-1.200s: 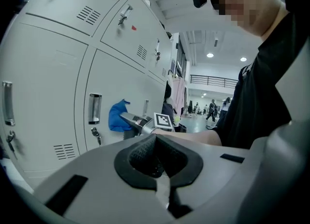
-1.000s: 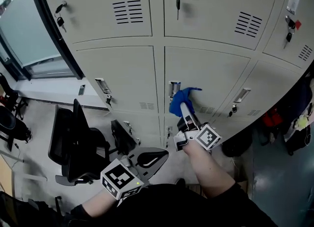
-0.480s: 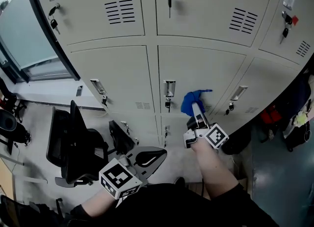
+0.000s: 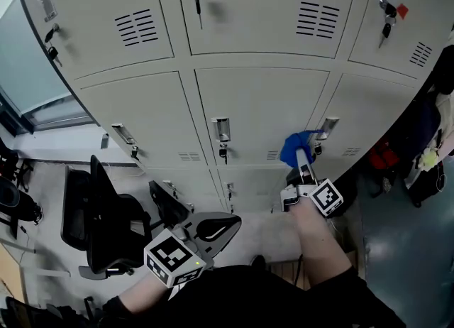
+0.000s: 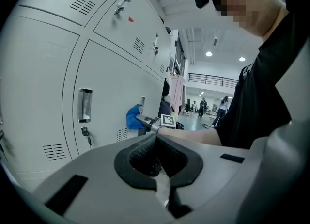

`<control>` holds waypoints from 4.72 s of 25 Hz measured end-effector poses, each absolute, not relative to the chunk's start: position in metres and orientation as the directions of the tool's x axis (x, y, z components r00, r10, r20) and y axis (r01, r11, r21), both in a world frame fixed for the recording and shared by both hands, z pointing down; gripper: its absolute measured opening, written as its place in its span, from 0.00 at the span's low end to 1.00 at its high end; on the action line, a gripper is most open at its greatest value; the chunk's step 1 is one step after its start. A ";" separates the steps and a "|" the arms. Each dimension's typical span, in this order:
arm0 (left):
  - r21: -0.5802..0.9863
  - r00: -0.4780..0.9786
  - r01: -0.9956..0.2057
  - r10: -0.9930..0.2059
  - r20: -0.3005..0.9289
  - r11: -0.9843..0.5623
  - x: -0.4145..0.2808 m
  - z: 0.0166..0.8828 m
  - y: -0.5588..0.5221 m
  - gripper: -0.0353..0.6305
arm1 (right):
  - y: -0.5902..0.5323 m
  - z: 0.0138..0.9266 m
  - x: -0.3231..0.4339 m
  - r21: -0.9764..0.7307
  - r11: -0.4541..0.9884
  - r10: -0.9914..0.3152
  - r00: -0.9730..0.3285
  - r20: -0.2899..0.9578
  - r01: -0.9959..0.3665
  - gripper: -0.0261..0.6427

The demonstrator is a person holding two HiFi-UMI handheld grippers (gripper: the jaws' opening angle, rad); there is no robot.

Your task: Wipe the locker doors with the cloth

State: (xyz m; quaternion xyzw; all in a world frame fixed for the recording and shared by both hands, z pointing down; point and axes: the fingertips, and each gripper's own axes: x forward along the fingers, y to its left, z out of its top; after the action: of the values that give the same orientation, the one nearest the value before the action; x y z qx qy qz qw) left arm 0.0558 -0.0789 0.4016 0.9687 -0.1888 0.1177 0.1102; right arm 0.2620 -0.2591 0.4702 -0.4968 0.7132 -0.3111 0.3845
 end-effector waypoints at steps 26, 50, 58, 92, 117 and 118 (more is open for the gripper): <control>0.190 0.852 -0.498 -0.437 0.286 -0.846 -0.004 0.409 -0.065 0.06 | -0.275 0.502 0.092 -0.836 0.397 -0.860 -0.471 -0.195 -0.379 0.19; 0.172 0.875 -0.444 -0.383 0.297 -0.879 0.043 0.410 -0.071 0.06 | -0.254 0.511 0.253 -0.850 0.278 -0.956 -0.219 -0.198 -0.448 0.19; 0.163 0.846 -0.494 -0.430 0.314 -0.854 0.023 0.409 -0.072 0.06 | -0.261 0.531 0.138 -0.858 0.354 -0.880 -0.444 -0.169 -0.373 0.19; 0.190 0.865 -0.453 -0.378 0.330 -0.871 0.047 0.421 -0.076 0.06 | -0.261 0.544 0.259 -0.846 0.235 -0.961 -0.243 -0.130 -0.478 0.19; 0.182 0.765 -0.619 -0.535 0.360 -0.764 -0.039 0.426 -0.072 0.06 | -0.288 0.595 0.040 -0.858 0.319 -0.813 -0.581 -0.030 -0.402 0.19; 0.183 0.765 -0.620 -0.535 0.360 -0.763 -0.039 0.426 -0.072 0.06 | -0.289 0.595 0.045 -0.860 0.313 -0.819 -0.573 -0.029 -0.404 0.19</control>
State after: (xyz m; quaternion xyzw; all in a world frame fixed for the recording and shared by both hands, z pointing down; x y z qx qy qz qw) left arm -0.0394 -0.0720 0.4260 0.9277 -0.3111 0.1445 0.1470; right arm 0.0449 -0.2892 0.5952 -0.3949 0.7740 -0.4331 0.2396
